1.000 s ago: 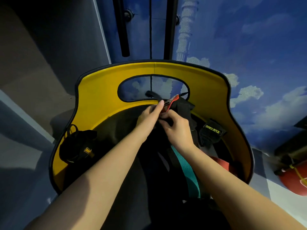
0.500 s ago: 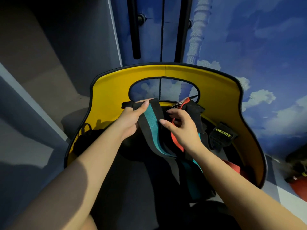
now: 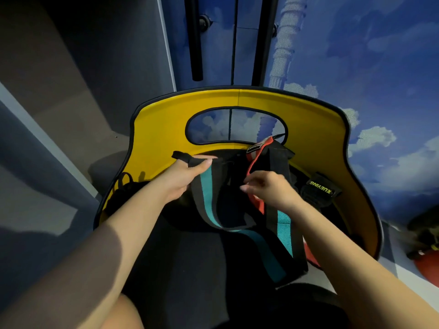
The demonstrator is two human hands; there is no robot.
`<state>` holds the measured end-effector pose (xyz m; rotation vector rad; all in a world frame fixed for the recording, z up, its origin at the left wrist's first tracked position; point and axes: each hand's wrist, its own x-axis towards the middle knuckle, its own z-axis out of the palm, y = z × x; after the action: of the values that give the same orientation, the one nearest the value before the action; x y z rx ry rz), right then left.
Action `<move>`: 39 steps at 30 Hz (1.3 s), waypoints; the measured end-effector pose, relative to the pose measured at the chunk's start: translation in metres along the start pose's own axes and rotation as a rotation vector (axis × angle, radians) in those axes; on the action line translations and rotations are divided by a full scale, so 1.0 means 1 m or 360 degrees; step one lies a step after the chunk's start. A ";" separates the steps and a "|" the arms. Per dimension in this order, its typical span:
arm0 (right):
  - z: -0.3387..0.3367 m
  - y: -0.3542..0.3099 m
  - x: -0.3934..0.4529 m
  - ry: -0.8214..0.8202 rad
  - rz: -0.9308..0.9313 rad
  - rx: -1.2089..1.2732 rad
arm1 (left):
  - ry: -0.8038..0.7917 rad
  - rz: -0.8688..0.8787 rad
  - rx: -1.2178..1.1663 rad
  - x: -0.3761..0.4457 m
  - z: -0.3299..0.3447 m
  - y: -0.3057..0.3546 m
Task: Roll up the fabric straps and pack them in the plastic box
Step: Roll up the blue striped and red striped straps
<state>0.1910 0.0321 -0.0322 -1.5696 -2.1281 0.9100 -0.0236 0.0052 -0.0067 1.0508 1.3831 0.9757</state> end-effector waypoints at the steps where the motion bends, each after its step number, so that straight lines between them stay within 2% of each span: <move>1: -0.006 0.005 0.000 0.0104 0.0028 -0.0068 | 0.0002 -0.0021 0.0077 0.001 -0.003 -0.006; 5: -0.023 0.030 0.006 0.0321 0.0184 -0.0307 | 0.0067 -0.0078 0.0440 0.004 -0.011 -0.027; 10: -0.022 0.055 0.010 0.0284 0.0492 -0.0444 | 0.0163 -0.0164 0.0923 0.007 -0.015 -0.038; 13: -0.021 0.058 0.012 0.0269 0.0654 -0.0222 | 0.0241 -0.0276 0.1096 0.008 -0.017 -0.042; 16: -0.023 0.057 0.012 0.0321 0.0720 0.0031 | 0.0112 -0.0528 0.1281 0.006 -0.020 -0.042; 20: -0.029 0.056 0.013 0.0517 0.0705 0.0293 | 0.0023 -0.0720 0.1195 0.006 -0.023 -0.032; 21: -0.030 0.056 0.014 0.0516 0.0703 0.0356 | 0.0004 -0.0753 0.1334 0.006 -0.023 -0.028; 24: -0.037 0.051 0.016 0.0533 0.0649 0.0504 | 0.0031 -0.0746 0.2104 0.000 -0.016 -0.004; 26: -0.041 0.046 0.015 0.0524 0.0575 0.0612 | 0.0177 -0.0525 0.2531 0.000 -0.008 0.010; 27: -0.044 0.042 0.013 0.0513 0.0537 0.0674 | 0.0241 -0.0341 0.2597 0.002 -0.003 0.013; 29: -0.048 0.031 0.007 0.0443 0.0462 0.0784 | 0.0194 0.0052 0.2307 0.006 0.007 0.014; 31: -0.050 0.017 -0.001 0.0351 0.0399 0.0942 | -0.0039 0.0178 0.1624 0.007 0.022 0.013; 33: -0.048 0.005 -0.007 0.0257 0.0349 0.1112 | -0.0244 0.0070 0.1040 0.005 0.039 0.011; 34: -0.045 -0.001 -0.008 0.0220 0.0336 0.1172 | -0.0316 0.0016 0.0866 0.004 0.047 0.008; 36: -0.038 -0.010 -0.004 0.0171 0.0333 0.1231 | -0.0392 -0.0023 0.0697 0.007 0.056 0.000; 39: -0.021 -0.018 0.012 0.0183 0.0396 0.1243 | -0.0302 -0.0167 0.0523 0.013 0.055 -0.009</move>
<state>0.1871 0.0466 -0.0057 -1.4098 -1.2528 1.4570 0.0307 0.0149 -0.0223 1.2643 1.4531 0.5664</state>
